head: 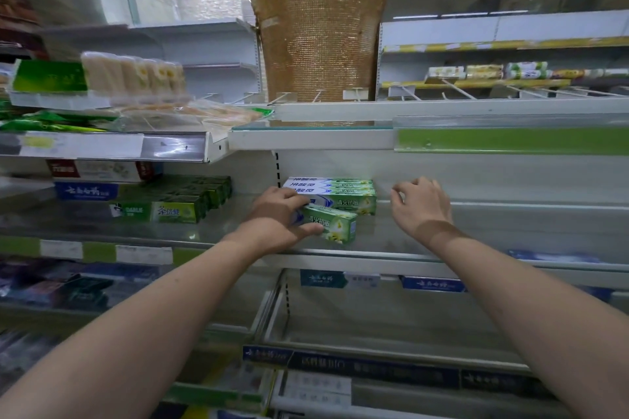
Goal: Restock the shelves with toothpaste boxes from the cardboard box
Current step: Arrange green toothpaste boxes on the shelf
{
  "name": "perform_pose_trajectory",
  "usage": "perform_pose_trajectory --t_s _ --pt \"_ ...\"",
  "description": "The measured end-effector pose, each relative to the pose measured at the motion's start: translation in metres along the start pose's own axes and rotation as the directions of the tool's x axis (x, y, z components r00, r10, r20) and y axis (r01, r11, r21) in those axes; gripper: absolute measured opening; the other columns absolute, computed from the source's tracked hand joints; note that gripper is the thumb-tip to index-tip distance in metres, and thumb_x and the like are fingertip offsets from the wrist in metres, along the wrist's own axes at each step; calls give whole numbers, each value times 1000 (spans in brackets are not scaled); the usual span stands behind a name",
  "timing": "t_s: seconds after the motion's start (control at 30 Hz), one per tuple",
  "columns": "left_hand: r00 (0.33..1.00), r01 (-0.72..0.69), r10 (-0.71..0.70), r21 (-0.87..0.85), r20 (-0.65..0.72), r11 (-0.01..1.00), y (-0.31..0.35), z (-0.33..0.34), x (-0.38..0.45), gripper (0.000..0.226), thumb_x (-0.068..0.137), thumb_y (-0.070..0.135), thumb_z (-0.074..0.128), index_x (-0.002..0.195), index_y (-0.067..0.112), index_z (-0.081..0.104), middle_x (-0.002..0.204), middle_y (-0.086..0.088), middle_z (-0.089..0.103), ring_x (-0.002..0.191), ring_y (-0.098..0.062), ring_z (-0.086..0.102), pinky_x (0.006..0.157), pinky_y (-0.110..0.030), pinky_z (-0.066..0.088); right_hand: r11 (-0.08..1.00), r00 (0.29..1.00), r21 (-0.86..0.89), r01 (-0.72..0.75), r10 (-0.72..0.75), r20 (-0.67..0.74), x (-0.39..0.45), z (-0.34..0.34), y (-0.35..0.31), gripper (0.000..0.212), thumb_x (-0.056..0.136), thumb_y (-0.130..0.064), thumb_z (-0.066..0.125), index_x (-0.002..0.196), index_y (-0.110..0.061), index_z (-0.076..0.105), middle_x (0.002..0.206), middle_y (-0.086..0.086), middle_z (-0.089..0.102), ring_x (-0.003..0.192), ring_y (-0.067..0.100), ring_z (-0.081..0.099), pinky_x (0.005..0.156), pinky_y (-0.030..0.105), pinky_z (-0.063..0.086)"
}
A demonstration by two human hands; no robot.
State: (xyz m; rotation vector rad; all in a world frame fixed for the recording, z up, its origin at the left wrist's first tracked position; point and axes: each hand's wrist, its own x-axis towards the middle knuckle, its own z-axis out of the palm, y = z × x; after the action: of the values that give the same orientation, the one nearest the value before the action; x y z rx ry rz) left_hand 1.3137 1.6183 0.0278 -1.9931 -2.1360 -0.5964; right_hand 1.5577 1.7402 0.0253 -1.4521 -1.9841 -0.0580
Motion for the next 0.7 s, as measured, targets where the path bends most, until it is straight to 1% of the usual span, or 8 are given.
perform_pose_trajectory --t_s 0.1,0.2,0.3,0.4,0.53,0.7 --pt "998 64 -63 71 -26 995 21 13 13 76 79 83 54 138 35 57 139 6 52 133 -20 38 112 -41 35 999 999 22 -43 43 -22 0 -4 6 32 98 -34 43 110 -26 72 106 10 59 108 32 49 91 36 41" --pt "993 118 -119 144 1 983 43 23 24 68 84 79 51 134 32 58 135 1 51 132 -23 37 110 -48 35 996 996 22 -88 88 -32 0 -7 14 33 98 -33 43 107 -24 73 104 11 60 107 34 50 89 36 42" --pt "987 158 -160 203 -4 966 62 31 32 62 87 76 48 128 30 59 131 -2 52 130 -27 39 110 -59 30 993 992 19 -120 121 -26 -1 -8 20 34 98 -34 42 103 -22 73 103 12 60 106 34 51 89 36 42" --pt "981 191 -191 211 -18 959 68 37 37 58 90 73 47 125 28 60 133 -3 51 131 -28 39 111 -67 24 992 992 15 -121 122 -27 -2 -9 24 34 98 -34 41 101 -21 73 102 11 62 104 33 51 88 36 43" --pt "979 202 -199 183 -30 962 65 39 39 54 91 70 48 119 26 61 129 -3 53 130 -28 41 112 -68 22 992 992 22 -122 123 -34 -2 -12 26 34 98 -33 42 100 -20 73 102 12 61 105 34 51 90 37 43" --pt "978 208 -202 161 -55 965 62 41 43 50 91 68 50 115 26 62 123 -1 55 126 -26 43 110 -66 25 993 992 27 -118 119 -45 -2 -14 26 34 98 -34 42 100 -20 73 103 12 61 105 34 50 90 37 42"
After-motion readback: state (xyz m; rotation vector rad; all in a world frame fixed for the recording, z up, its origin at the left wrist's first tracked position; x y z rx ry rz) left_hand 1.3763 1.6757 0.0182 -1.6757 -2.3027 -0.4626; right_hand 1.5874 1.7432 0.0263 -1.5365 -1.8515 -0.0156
